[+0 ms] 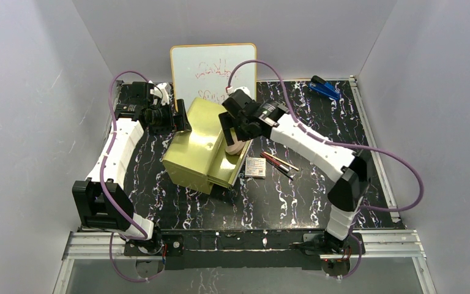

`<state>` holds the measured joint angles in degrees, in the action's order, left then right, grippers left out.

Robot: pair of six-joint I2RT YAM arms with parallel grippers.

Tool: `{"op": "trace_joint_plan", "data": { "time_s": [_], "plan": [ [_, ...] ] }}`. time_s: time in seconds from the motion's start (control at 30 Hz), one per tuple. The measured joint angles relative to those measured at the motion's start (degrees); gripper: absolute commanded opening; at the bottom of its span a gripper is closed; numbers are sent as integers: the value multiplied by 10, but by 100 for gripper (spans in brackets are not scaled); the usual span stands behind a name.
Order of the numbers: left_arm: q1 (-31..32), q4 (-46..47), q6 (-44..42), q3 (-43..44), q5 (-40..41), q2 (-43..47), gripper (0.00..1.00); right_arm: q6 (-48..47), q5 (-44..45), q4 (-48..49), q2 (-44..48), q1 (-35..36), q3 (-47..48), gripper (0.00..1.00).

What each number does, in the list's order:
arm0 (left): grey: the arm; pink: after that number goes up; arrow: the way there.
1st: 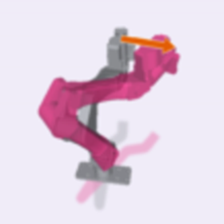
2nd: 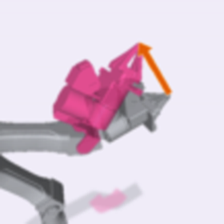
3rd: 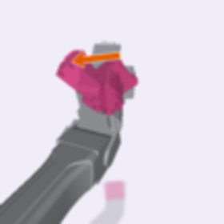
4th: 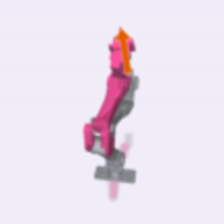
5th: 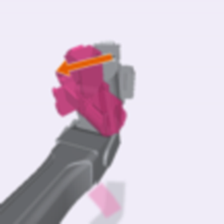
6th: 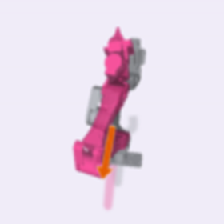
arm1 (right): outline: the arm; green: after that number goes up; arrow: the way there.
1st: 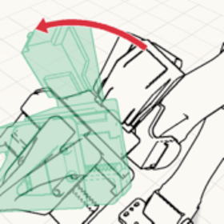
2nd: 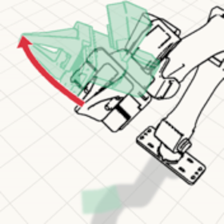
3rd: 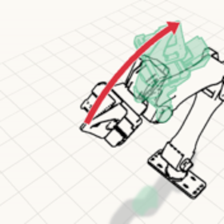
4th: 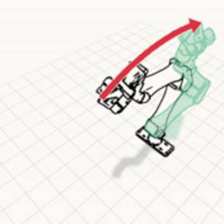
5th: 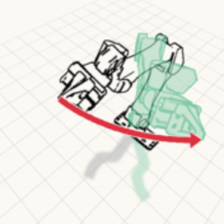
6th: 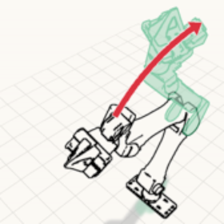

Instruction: Organize the makeup

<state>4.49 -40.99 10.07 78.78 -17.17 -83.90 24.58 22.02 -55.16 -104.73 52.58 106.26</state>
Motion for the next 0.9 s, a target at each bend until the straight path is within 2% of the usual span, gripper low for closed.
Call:
{"op": "trace_joint_plan", "data": {
  "time_s": [0.1,0.13,0.23,0.3,0.4,0.5,0.9],
  "plan": [
    [0,0,0,0,0,0,98,-3,12,7,39,0,-16,98],
    [0,0,0,0,0,0,98,-5,16,12,50,0,-20,95],
    [0,0,0,0,0,0,98,-10,23,19,69,0,-28,80],
    [0,0,0,0,0,0,99,-15,25,26,71,0,-35,66],
    [1,0,0,0,0,0,98,-22,25,32,65,0,-48,62],
    [2,0,0,0,1,0,98,-26,21,39,47,0,-49,53],
    [3,0,0,0,2,0,99,-38,2,67,-19,-5,-49,49]
  ]
}}
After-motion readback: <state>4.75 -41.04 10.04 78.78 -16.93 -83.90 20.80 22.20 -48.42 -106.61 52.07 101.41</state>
